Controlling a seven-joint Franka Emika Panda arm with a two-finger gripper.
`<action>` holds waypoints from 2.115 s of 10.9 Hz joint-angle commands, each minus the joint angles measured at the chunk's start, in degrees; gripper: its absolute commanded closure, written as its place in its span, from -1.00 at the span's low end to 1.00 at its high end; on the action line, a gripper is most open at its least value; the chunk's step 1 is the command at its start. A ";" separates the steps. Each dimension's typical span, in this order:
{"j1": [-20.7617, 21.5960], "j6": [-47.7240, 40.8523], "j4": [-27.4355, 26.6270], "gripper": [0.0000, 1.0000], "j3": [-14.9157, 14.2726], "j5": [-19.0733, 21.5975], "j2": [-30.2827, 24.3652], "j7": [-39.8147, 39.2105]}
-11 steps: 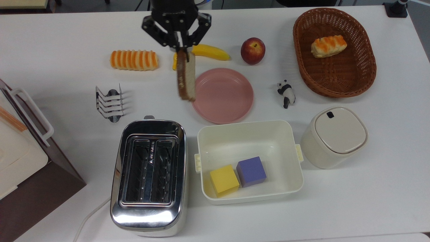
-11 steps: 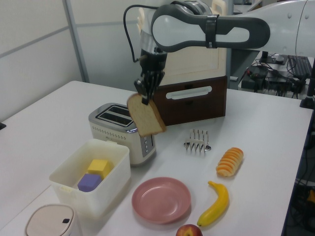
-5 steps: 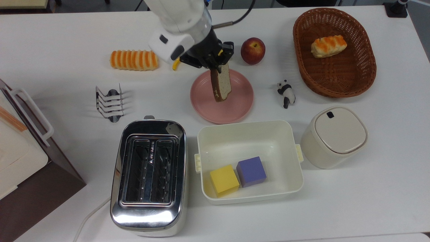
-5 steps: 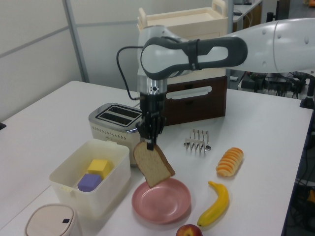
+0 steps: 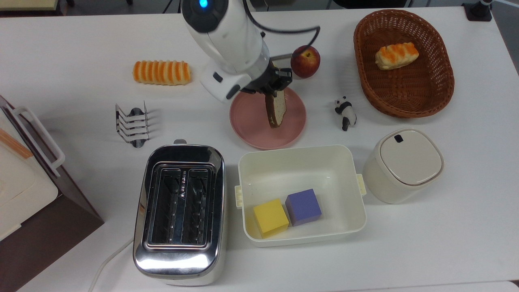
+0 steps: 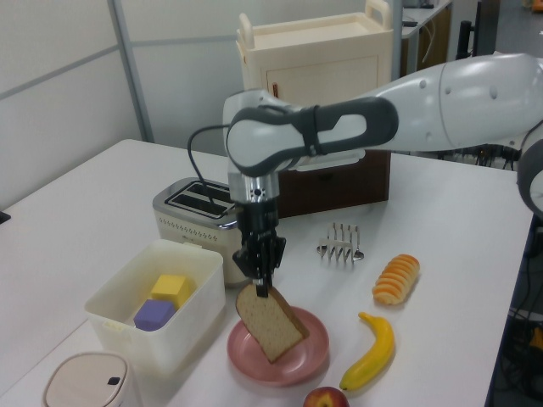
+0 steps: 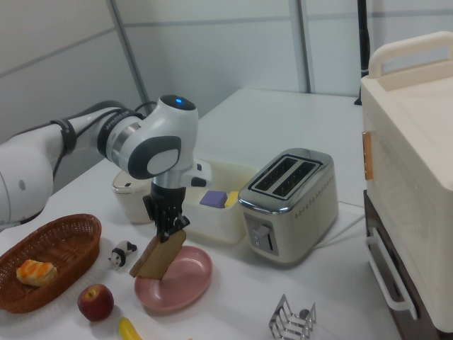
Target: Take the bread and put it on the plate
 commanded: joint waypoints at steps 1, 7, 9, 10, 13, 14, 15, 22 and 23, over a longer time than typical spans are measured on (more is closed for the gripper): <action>1.38 -0.27 -0.49 0.77 -0.35 1.19 1.12 4.14; 1.91 -0.79 0.57 -1.00 -0.87 -7.82 -0.45 3.89; 1.91 -0.79 0.83 -1.00 -1.05 -10.49 -2.29 3.71; 2.17 -1.05 1.87 -1.00 -0.88 -11.98 -3.08 4.14; 1.83 -1.06 1.89 -1.00 -0.26 -20.24 -7.56 3.80; 1.13 -1.14 1.71 -1.00 -0.35 -21.39 -9.23 3.71; -0.36 -1.32 1.53 -1.00 -0.26 -21.75 -10.90 3.10; -5.37 -5.36 1.53 -1.00 0.36 -22.02 -13.81 -0.77; -5.56 -5.45 1.79 -1.00 0.36 -21.93 -13.90 -1.64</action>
